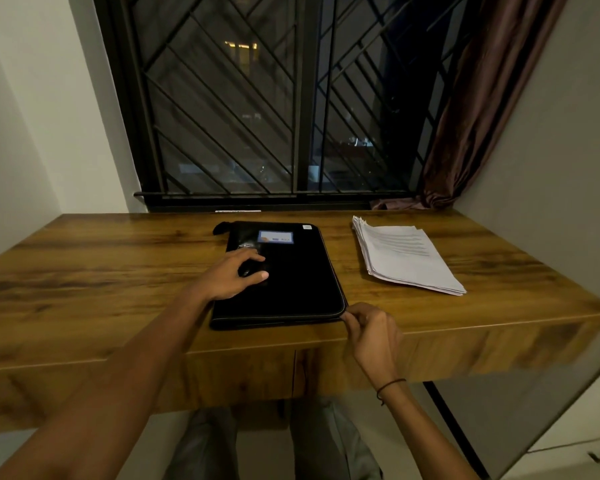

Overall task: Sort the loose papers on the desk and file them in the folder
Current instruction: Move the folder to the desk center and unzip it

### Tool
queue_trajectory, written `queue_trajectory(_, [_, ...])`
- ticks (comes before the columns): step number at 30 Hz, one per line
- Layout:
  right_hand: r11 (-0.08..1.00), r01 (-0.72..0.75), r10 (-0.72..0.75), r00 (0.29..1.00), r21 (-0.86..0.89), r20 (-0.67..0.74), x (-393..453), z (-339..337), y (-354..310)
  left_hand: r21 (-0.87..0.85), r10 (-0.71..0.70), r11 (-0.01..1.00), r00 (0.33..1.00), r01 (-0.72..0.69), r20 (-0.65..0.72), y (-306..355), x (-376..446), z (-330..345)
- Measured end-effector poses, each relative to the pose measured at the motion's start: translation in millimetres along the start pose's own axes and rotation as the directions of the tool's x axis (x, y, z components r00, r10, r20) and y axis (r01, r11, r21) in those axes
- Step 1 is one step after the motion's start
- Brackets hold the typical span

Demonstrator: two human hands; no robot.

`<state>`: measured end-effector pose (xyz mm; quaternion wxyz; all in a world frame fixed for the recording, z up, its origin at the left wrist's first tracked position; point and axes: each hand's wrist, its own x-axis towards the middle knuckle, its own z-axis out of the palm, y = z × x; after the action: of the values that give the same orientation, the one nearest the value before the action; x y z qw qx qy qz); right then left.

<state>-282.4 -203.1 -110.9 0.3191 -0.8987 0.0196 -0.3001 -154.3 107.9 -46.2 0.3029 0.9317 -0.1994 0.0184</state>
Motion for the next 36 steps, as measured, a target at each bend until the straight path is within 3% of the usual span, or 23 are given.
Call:
queue_trajectory(7, [0.984, 0.061, -0.092, 0.979, 0.166, 0.184, 30, -3, 5, -0.015, 0.042, 0.999, 0.998, -0.042, 0.035, -9, 2, -9])
queue_trajectory(19, [0.991, 0.123, -0.098, 0.938, -0.056, 0.333, 119, 27, 0, 0.039, 0.074, 0.996, 0.995, -0.077, 0.070, -22, 8, -15])
queue_trajectory(27, [1.000, -0.010, 0.015, 0.939, -0.017, 0.344, 166, 63, 7, 0.097, 0.132, 0.986, 0.989, -0.139, 0.071, -23, 17, -27])
queue_trajectory(36, [0.987, -0.153, 0.125, 0.912, 0.041, 0.390, 231, 99, 27, 0.008, 0.167, 0.986, 0.986, -0.167, 0.026, -33, 21, -29])
